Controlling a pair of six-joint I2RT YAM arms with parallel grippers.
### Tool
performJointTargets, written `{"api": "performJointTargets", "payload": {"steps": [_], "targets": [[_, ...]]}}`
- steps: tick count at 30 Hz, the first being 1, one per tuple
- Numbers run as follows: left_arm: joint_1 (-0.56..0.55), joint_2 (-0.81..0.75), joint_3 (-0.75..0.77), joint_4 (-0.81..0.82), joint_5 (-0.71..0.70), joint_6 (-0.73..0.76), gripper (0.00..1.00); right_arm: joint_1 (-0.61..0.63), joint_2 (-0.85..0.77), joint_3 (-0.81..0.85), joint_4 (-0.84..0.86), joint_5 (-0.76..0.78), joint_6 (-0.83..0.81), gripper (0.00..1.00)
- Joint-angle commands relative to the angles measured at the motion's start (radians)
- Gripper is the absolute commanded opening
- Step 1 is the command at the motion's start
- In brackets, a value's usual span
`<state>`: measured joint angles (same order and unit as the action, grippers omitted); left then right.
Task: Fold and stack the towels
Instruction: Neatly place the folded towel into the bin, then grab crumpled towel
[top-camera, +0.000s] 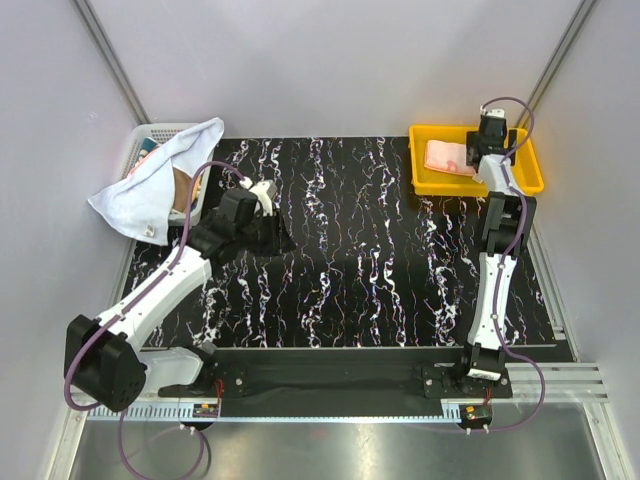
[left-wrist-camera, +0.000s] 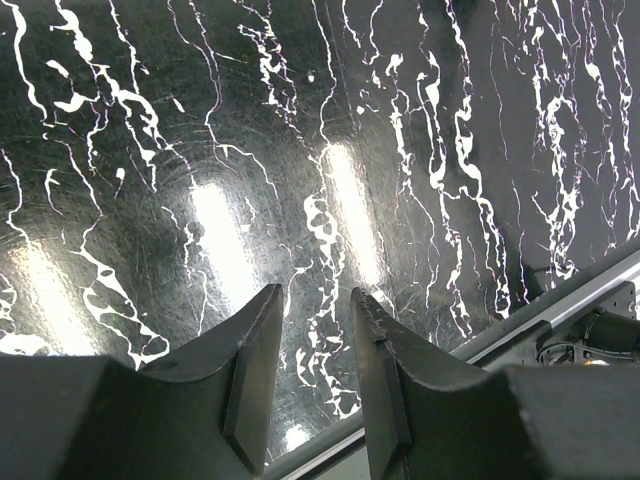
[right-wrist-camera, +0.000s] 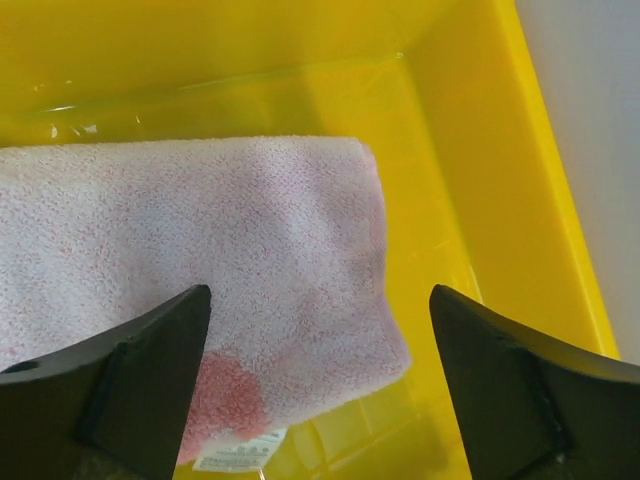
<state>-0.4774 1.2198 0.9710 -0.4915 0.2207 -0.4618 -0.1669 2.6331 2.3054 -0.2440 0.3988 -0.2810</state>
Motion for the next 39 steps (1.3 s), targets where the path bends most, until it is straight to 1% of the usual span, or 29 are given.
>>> {"api": "performJointTargets", "payload": {"steps": [1,2,5,6,8,9,11,12,13,14,15,16,17,18,19,20,21,22,23,24,25,26,28,31,33,34,36,38,39], "targets": [[0.014,-0.005,0.02,0.05,0.0,-0.009,0.39,-0.003,-0.09,0.117,-0.096,-0.032,0.15,0.98],[0.014,-0.006,0.024,0.053,-0.003,-0.012,0.4,-0.002,-0.108,0.129,-0.144,-0.044,0.181,1.0],[0.017,-0.005,0.049,0.05,-0.029,-0.029,0.4,0.006,-0.215,0.1,-0.179,-0.075,0.325,1.0],[0.016,-0.003,0.06,0.045,-0.064,-0.035,0.4,0.012,-0.287,0.054,-0.181,-0.113,0.354,1.0],[0.017,0.0,0.096,0.044,-0.124,-0.063,0.4,0.026,-0.362,-0.01,-0.187,-0.135,0.4,1.0],[0.019,0.012,0.11,0.048,-0.162,-0.081,0.4,0.036,-0.428,-0.065,-0.198,-0.138,0.443,1.0],[0.025,0.024,0.141,0.073,-0.306,-0.144,0.42,0.087,-0.496,-0.131,-0.204,-0.153,0.483,1.0],[0.034,0.053,0.155,0.099,-0.416,-0.165,0.43,0.108,-0.56,-0.208,-0.202,-0.153,0.49,1.0],[0.045,0.073,0.173,0.1,-0.469,-0.208,0.45,0.139,-0.594,-0.254,-0.193,-0.156,0.497,1.0],[0.057,0.102,0.226,0.105,-0.521,-0.219,0.45,0.2,-0.629,-0.3,-0.177,-0.16,0.5,1.0],[0.087,0.131,0.259,0.114,-0.62,-0.221,0.46,0.233,-0.694,-0.39,-0.169,-0.161,0.52,1.0],[0.109,0.206,0.302,0.099,-0.67,-0.23,0.46,0.257,-0.723,-0.438,-0.158,-0.193,0.534,1.0],[0.134,0.242,0.392,0.082,-0.708,-0.232,0.47,0.309,-0.752,-0.486,-0.134,-0.215,0.543,1.0],[0.161,0.277,0.434,0.067,-0.737,-0.229,0.47,0.328,-0.804,-0.576,-0.121,-0.224,0.583,1.0],[0.221,0.347,0.471,0.059,-0.774,-0.229,0.48,0.346,-0.826,-0.622,-0.106,-0.277,0.598,1.0],[0.252,0.38,0.541,0.056,-0.773,-0.225,0.48,0.366,-0.846,-0.668,-0.074,-0.293,0.606,1.0],[0.282,0.42,0.581,0.036,-0.764,-0.219,0.48,0.398,-0.872,-0.734,-0.075,-0.293,0.627,1.0],[0.334,0.453,0.622,0.018,-0.771,-0.204,0.48,0.414,-0.883,-0.762,-0.075,-0.32,0.637,1.0],[0.358,0.519,0.697,0.007,-0.78,-0.187,0.51,0.428,-0.893,-0.791,-0.058,-0.334,0.649,1.0],[0.379,0.549,0.728,0.001,-0.784,-0.169,0.52,0.463,-0.921,-0.852,-0.045,-0.34,0.658,1.0],[0.425,0.578,0.762,-0.004,-0.778,-0.147,0.53,0.477,-0.932,-0.877,-0.034,-0.348,0.664,1.0],[0.448,0.633,0.812,0.001,-0.768,-0.137,0.54,0.49,-0.943,-0.903,-0.009,-0.356,0.672,1.0],[0.502,0.687,0.854,0.036,-0.747,-0.088,0.57,0.533,-0.958,-0.951,0.005,-0.382,0.689,1.0],[0.54,0.779,0.923,0.091,-0.744,-0.02,0.61,0.588,-0.963,-0.986,0.022,-0.379,0.697,1.0],[0.553,0.82,0.965,0.122,-0.741,0.005,0.63,0.602,-0.961,-1.009,0.037,-0.377,0.697,1.0],[0.562,0.857,0.979,0.12,-0.759,0.012,0.64,0.609,-0.957,-1.014,0.038,-0.383,0.694,1.0],[0.579,0.927,1.04,0.09,-0.742,0.011,0.65,0.616,-0.944,-1.025,0.045,-0.38,0.689,1.0],[0.585,0.972,1.107,0.056,-0.767,-0.001,0.65,0.616,-0.938,-1.028,0.046,-0.38,0.684,1.0],[0.594,0.994,1.115,0.053,-0.759,-0.003,0.65,0.616,-0.935,-1.028,0.046,-0.385,0.683,1.0]]}}
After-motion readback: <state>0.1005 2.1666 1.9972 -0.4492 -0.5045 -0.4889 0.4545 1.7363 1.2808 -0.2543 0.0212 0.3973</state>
